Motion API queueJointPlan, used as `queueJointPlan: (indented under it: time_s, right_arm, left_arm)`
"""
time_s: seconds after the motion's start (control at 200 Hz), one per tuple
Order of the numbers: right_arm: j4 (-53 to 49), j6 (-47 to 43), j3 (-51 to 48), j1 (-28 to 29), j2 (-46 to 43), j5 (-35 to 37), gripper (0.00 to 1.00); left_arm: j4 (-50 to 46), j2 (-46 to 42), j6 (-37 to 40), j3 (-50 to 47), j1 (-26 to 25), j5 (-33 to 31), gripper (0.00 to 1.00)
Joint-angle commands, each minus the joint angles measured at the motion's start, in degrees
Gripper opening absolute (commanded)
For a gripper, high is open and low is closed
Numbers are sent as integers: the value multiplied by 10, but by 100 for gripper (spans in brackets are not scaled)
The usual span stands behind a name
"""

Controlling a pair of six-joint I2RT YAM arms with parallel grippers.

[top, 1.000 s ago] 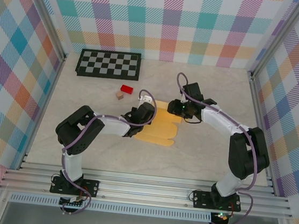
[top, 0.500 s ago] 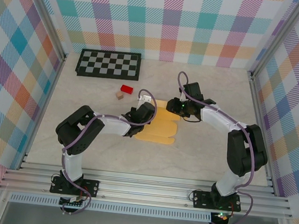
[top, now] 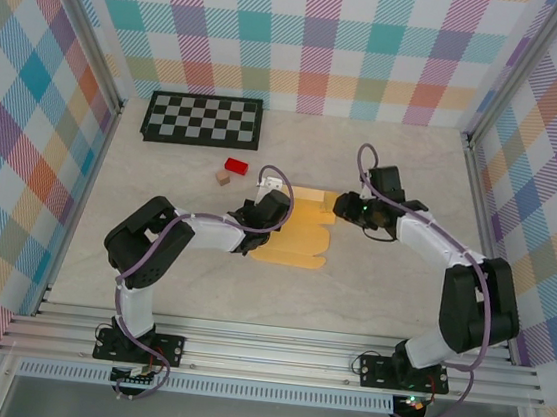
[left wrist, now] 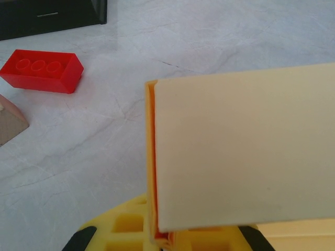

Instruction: Fold the paper box

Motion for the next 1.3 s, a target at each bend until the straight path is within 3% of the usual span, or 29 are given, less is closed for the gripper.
queueJointPlan:
  time_s: [0.0, 0.24, 0.55, 0.845, 1.01, 1.295]
  right_arm:
    - [49, 7, -8, 4, 28, -34, 34]
    - [93, 59, -8, 4, 95, 22, 38]
    - [113, 43, 1, -1, 136, 56, 42]
    - [155, 58, 17, -3, 187, -4, 40]
    - [231, 84, -7, -2, 169, -65, 29]
    - [227, 109, -13, 12, 117, -86, 28]
  left_arm:
    - [-43, 13, 11, 7, -6, -12, 0]
    - [-58, 9, 6, 10, -5, -5, 0]
    - [-64, 8, 7, 11, -6, -3, 0]
    - [-65, 10, 10, 13, -6, 6, 0]
    - [-78, 9, 2, 18, -6, 9, 0]
    - [-105, 18, -18, 33, -6, -6, 0]
